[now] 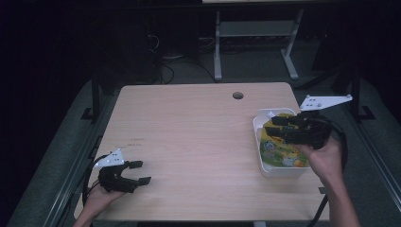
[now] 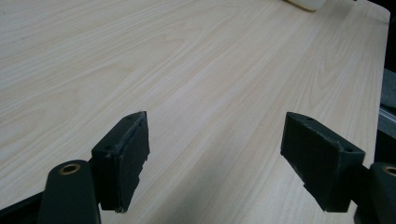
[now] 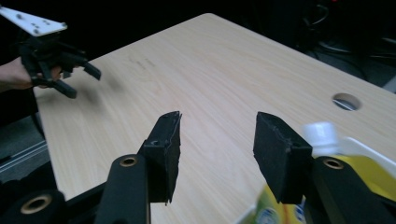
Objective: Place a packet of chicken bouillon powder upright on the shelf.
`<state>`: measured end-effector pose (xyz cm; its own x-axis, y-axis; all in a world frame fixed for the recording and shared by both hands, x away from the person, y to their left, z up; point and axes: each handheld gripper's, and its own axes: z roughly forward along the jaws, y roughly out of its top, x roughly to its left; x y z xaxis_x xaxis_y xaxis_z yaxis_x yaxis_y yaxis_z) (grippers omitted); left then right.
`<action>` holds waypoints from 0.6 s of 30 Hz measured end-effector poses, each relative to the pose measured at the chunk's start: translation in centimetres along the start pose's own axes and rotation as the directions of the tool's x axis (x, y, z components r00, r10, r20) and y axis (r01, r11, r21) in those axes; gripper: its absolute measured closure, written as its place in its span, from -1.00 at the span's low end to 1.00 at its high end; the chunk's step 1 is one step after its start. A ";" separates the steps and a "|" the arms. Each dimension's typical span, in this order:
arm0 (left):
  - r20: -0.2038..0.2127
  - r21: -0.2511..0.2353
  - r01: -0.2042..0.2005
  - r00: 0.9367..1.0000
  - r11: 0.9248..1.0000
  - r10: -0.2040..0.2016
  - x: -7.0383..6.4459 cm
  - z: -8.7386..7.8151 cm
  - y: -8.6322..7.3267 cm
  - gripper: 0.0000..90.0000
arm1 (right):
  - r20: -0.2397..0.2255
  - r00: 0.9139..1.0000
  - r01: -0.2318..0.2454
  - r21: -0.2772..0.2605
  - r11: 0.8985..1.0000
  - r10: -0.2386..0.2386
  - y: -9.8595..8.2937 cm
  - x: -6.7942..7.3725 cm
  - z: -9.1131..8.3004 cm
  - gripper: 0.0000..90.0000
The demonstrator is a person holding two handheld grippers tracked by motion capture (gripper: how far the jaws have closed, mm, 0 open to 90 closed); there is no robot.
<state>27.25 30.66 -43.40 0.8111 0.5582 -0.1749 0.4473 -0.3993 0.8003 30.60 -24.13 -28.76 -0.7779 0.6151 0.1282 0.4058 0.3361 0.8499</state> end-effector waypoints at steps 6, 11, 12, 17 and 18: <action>-0.003 0.001 0.002 1.000 1.000 -0.002 0.0 0.0 0.0 -0.49 | -0.035 0.999 0.007 0.019 1.000 -0.006 0.3 0.8 1.6 0.07; -0.009 0.012 -0.004 1.000 1.000 0.004 0.1 -0.1 -0.1 -0.49 | -0.062 0.998 0.014 0.037 0.999 -0.012 0.4 1.5 3.1 0.06; -0.009 0.013 -0.005 1.000 1.000 0.005 0.1 -0.1 -0.1 -0.49 | -0.067 0.998 0.015 0.042 0.999 -0.013 0.4 1.7 3.5 0.05; -0.013 0.014 -0.006 1.000 1.000 0.006 0.1 0.0 -0.1 -0.50 | -0.088 0.996 0.023 0.051 0.998 -0.018 0.4 2.2 4.7 0.04; -0.014 0.014 -0.007 1.000 1.000 0.007 0.1 0.0 -0.1 -0.50 | -0.091 0.996 0.025 0.053 0.998 -0.020 0.4 2.3 4.9 0.04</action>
<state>27.24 30.78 -43.51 0.8091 0.5652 -0.1612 0.4469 -0.4136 0.7932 31.32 -19.07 -30.58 -0.8267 0.5404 0.1569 0.4107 0.3889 0.8246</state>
